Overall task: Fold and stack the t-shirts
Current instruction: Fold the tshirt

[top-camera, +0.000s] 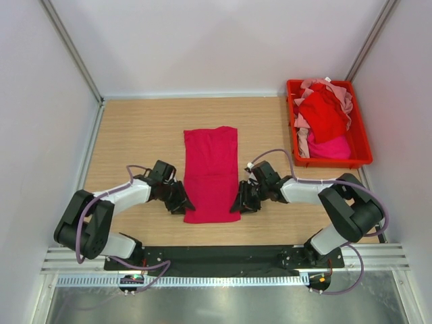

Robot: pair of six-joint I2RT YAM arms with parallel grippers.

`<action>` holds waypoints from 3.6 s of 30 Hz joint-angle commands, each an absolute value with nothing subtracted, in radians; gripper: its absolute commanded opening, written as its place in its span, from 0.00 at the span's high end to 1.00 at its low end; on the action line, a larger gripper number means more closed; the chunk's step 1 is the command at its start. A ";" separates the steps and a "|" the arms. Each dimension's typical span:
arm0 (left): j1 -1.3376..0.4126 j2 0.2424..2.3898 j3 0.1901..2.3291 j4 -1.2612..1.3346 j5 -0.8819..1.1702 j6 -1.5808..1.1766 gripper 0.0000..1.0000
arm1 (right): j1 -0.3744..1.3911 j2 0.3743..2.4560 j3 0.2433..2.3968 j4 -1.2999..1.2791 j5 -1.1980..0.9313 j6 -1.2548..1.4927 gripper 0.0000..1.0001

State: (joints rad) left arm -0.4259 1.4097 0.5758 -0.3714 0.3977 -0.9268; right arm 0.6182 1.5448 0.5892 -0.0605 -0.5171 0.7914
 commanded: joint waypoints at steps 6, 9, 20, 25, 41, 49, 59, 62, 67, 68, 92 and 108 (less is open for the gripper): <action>-0.436 1.442 0.499 -0.416 0.232 -0.894 0.84 | 0.627 1.589 0.509 -0.023 -0.417 0.810 0.91; -0.436 1.430 0.512 -0.426 0.239 -0.891 0.95 | 0.626 1.566 0.508 -0.021 -0.433 0.830 0.99; -0.434 1.306 0.558 -0.521 0.241 -0.891 1.00 | 0.626 1.431 0.522 -0.087 -0.468 0.865 0.99; -0.434 1.215 0.619 -0.603 0.247 -0.903 1.00 | 0.624 1.359 0.546 -0.135 -0.480 0.879 0.99; -0.408 1.479 1.231 -0.773 0.212 -0.813 1.00 | 0.442 1.443 0.978 -0.377 -0.540 0.778 0.99; -0.315 1.696 1.422 -0.779 0.275 -0.762 1.00 | 0.357 1.718 1.215 -0.405 -0.632 0.726 0.99; -0.256 1.940 1.607 -0.788 0.362 -0.744 1.00 | 0.296 1.946 1.433 -0.423 -0.689 0.733 0.99; -0.245 1.993 1.646 -0.772 0.376 -0.750 1.00 | 0.285 2.003 1.497 -0.428 -0.713 0.727 0.99; -0.227 2.072 1.721 -0.769 0.402 -0.752 1.00 | 0.267 2.101 1.586 -0.439 -0.721 0.729 0.99; -0.224 2.103 1.733 -0.769 0.406 -0.753 1.00 | 0.265 2.115 1.609 -0.439 -0.721 0.730 0.98; -0.153 2.142 1.856 -0.726 0.428 -0.827 1.00 | 0.224 2.379 2.042 -0.488 -0.798 0.796 0.98; -0.134 2.115 1.767 -0.652 0.407 -0.879 1.00 | 0.247 2.416 2.082 -0.301 -0.810 0.948 0.97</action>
